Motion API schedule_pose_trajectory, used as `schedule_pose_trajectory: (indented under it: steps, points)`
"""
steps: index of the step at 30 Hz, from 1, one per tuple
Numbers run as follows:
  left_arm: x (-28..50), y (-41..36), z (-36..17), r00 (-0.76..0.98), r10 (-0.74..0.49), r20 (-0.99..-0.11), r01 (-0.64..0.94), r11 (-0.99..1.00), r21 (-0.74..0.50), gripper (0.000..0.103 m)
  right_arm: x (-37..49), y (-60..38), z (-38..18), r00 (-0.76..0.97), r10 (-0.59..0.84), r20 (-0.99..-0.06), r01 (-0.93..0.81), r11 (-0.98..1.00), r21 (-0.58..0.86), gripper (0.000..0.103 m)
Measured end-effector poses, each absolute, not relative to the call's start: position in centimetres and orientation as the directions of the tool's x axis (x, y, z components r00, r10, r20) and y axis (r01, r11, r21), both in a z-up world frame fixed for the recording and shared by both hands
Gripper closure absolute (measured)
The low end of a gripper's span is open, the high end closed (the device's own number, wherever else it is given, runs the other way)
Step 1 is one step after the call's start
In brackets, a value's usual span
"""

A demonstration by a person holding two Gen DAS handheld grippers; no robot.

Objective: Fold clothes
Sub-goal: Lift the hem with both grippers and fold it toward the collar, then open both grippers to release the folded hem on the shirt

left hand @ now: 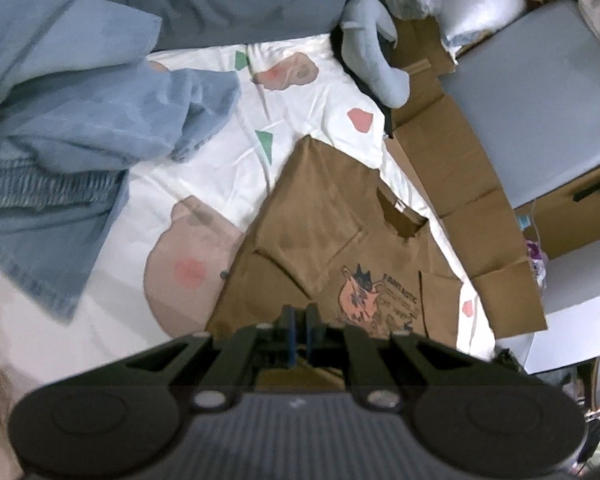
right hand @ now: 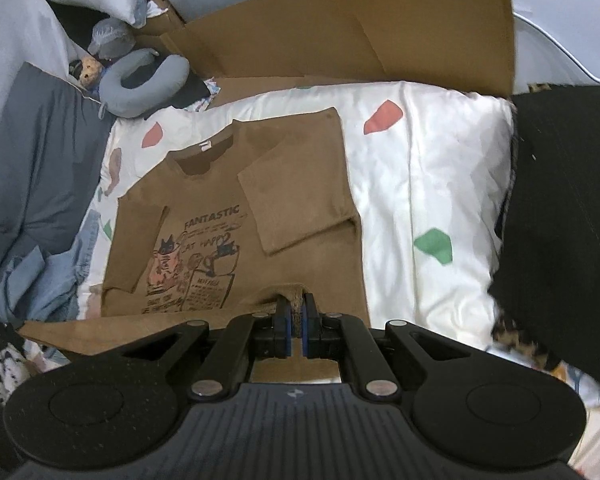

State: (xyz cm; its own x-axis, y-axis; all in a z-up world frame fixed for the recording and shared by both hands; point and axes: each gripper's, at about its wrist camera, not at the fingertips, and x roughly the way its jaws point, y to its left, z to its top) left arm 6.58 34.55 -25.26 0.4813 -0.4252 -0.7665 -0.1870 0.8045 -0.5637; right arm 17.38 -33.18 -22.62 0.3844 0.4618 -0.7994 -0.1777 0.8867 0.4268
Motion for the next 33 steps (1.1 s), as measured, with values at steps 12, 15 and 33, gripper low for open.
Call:
schedule_pose_trajectory:
  steps: [12, 15, 33]
  points:
    - [12.3, 33.0, -29.6, 0.444, -0.396, -0.804, -0.161, 0.847, -0.506, 0.098, 23.0, -31.0, -26.9, 0.350, 0.421, -0.837, -0.226, 0.905, 0.361, 0.101]
    - [13.6, 32.7, -30.7, 0.437, -0.388, -0.811, -0.154, 0.856, -0.493, 0.098, 24.1, -30.6, -27.9, 0.349, 0.412, -0.842, -0.230, 0.908, 0.349, 0.101]
    - [15.3, 30.9, -30.6, 0.401, -0.302, -0.865, -0.098, 0.925, -0.368, 0.052, 25.5, -30.4, -27.4, 0.395, 0.282, -0.874, -0.185, 0.957, 0.225, 0.063]
